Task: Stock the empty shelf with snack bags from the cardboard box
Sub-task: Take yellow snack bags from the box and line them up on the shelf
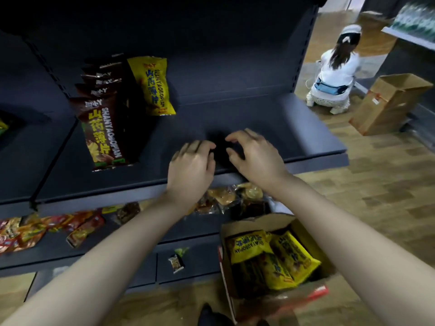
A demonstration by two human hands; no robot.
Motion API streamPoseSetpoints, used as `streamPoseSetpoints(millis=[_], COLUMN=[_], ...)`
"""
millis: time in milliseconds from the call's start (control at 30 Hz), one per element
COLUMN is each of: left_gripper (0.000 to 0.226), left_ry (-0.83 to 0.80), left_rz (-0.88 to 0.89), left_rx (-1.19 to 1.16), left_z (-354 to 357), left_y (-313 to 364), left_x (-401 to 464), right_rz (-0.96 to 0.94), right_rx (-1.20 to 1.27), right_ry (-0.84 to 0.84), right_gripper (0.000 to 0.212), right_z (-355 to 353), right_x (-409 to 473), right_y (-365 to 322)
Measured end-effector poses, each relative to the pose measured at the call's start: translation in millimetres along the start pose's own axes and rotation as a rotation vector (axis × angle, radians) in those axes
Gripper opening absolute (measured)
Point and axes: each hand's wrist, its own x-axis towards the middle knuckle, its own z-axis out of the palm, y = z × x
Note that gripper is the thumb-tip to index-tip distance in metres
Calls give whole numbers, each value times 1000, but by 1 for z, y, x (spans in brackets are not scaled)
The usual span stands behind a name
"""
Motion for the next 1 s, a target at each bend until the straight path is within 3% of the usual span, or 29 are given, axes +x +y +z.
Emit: streamPoseSetpoints(millis=[300,500,800,1000], left_gripper=[22,31,29,33], left_ry=[-88,-422,-845,-1035], left_rz=[-121,-300,-469,-562], left_rx=[-75,-64,-64,-93], left_z=[24,61,126,162], left_y=[85,115,106,98], left_x=[-70,-116,-159,-167], right_rz=[60,145,344,523], right_rx=[92,104,151,153], right_ry=[-76,-263,-543,-724], right_gripper=[28,24,25,34], right_z=[-21,2,52,107], right_x=[-88,-140,-184,-202], right_y=[63,103,132,151])
